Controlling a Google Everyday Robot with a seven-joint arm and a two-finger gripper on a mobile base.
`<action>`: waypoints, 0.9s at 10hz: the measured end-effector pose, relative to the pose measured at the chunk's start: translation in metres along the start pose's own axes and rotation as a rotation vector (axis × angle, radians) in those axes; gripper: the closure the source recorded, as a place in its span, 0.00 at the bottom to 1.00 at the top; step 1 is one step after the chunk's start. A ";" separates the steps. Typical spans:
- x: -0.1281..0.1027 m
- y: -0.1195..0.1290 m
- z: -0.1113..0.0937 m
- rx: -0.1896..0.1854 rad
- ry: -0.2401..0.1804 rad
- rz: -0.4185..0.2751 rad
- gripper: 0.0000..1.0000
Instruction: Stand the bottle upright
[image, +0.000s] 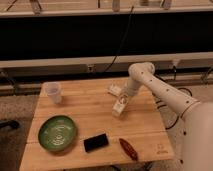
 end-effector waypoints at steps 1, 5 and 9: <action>0.007 -0.004 -0.005 0.024 0.020 -0.069 1.00; 0.041 -0.022 -0.035 0.216 0.107 -0.341 1.00; 0.071 -0.026 -0.069 0.386 0.193 -0.503 1.00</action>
